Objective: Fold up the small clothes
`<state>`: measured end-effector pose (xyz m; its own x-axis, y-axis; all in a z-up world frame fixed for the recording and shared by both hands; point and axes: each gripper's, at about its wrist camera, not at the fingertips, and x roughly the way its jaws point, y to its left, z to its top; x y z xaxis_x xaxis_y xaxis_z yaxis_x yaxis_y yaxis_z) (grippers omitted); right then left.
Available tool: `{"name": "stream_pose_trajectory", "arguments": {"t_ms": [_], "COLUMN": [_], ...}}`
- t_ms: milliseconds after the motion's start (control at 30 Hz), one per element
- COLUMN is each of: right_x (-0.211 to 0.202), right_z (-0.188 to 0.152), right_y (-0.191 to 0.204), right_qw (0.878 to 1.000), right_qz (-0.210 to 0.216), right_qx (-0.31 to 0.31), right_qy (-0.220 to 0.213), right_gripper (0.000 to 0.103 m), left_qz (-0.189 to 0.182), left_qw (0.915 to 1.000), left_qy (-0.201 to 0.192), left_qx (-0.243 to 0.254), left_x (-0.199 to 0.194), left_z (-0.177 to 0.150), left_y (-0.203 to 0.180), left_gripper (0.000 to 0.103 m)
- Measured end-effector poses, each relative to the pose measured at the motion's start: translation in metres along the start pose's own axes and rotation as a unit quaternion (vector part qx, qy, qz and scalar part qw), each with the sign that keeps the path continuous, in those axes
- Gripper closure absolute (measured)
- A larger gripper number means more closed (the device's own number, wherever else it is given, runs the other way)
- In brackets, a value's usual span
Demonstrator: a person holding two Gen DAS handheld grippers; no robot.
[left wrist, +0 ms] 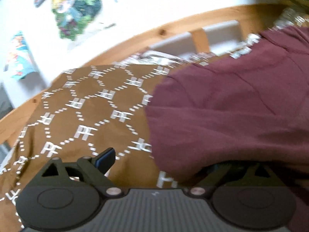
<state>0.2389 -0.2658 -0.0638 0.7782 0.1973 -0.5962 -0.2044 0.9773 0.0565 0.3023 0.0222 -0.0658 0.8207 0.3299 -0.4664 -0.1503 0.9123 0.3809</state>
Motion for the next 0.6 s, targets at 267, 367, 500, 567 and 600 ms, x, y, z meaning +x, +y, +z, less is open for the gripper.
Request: {"name": "stream_pose_trajectory", "arguments": {"t_ms": [267,367,500,567,600], "right_x": [-0.001,-0.002,-0.002,-0.001,-0.002], "right_z": [-0.004,-0.005,-0.006,-0.005,-0.004], "right_y": [0.009,0.015,0.020,0.020,0.019], "right_qw": [1.000,0.999,0.998,0.998,0.998], "right_qz": [0.006,0.009,0.003,0.001,0.001], "right_qx": [-0.030,-0.048,-0.068,-0.065,-0.063], "right_qy": [-0.003,-0.005,-0.001,0.004,0.006], "right_gripper": [0.091,0.091,0.091,0.091,0.090], "left_qz": [0.058,0.054,0.037,0.032,0.029], "left_qw": [0.9978,0.9977,0.9973,0.9973,0.9972], "left_qy": [-0.011,0.011,0.049,0.058,0.063], "left_qx": [-0.029,-0.039,-0.040,-0.031,-0.026], "left_x": [-0.004,0.000,0.005,0.002,0.001], "left_z": [-0.007,-0.009,-0.010,-0.012,-0.013], "left_y": [0.026,0.034,0.037,0.036,0.035], "left_gripper": [0.023,0.023,0.023,0.022,0.020]}}
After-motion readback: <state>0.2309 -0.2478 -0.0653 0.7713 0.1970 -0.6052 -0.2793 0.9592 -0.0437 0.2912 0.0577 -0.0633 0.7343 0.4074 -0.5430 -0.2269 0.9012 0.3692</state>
